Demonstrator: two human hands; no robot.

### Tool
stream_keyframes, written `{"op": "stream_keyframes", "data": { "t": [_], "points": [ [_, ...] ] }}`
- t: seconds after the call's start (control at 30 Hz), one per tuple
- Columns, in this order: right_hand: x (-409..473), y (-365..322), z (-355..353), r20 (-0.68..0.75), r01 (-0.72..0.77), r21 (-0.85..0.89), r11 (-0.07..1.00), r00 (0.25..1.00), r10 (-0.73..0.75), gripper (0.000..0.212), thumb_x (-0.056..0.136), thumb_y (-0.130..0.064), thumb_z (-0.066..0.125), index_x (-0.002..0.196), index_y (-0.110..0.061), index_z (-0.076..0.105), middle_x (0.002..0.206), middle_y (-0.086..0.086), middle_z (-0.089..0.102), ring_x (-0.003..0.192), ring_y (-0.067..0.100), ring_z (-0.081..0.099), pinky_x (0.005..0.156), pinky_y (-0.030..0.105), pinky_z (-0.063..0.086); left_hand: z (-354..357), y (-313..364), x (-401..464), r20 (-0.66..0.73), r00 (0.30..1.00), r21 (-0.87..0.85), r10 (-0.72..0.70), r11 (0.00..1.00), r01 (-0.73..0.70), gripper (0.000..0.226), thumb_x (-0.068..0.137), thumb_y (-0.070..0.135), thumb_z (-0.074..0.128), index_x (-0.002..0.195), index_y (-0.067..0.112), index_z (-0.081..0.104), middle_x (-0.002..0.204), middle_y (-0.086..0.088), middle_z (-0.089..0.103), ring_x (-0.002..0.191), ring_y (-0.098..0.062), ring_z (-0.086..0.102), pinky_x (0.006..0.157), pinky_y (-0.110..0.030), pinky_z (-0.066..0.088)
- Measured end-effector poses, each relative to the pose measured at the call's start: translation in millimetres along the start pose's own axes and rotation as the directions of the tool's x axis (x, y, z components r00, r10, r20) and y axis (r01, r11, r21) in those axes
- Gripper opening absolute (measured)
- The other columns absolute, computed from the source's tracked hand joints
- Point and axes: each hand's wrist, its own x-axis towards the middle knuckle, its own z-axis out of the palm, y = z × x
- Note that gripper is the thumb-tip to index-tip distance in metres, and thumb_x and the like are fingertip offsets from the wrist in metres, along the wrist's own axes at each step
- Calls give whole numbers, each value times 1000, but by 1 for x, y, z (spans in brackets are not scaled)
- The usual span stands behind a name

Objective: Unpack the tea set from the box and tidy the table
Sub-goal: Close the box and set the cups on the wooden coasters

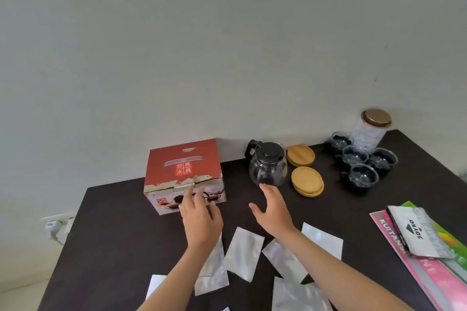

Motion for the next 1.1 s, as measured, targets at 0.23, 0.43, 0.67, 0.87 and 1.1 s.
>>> {"op": "stream_keyframes", "data": {
  "t": [0.23,0.43,0.67,0.87,1.1],
  "points": [
    [13,76,-72,26,-97,-41,994,995,98,57,90,-26,63,139,-6,42,138,7,43,130,21,40,100,24,35,82,67,-32,378,916,167,-137,983,78,73,90,47,52,145,8,26,155,-11,20,143,-28,18,116,-44,19],
    [53,121,-110,50,-139,-113,984,988,145,59,88,-28,63,138,-6,41,137,11,41,129,27,39,99,35,40,141,100,-29,491,828,375,-272,924,81,99,82,70,44,150,7,8,158,-13,-2,146,-30,2,116,-49,9],
    [126,139,-118,92,-254,-199,947,957,276,67,86,-37,63,140,-12,34,141,10,33,130,28,33,91,39,45,177,108,-23,358,869,486,-342,863,140,110,79,79,23,148,-2,-2,156,-21,-12,145,-34,-7,116,-51,9],
    [177,139,-115,94,-323,-221,920,932,350,97,74,-48,75,145,-11,21,141,15,30,131,34,32,97,44,44,192,97,-26,305,900,536,-313,837,109,109,75,77,15,145,-7,18,155,-26,10,144,-38,6,110,-58,18],
    [203,134,-102,152,-302,-391,869,910,385,99,64,-45,83,138,-8,29,134,14,37,124,32,34,79,36,46,199,91,-24,301,905,548,-301,831,95,107,76,75,26,143,-9,24,153,-28,15,143,-40,11,108,-60,22]
  ]
}}
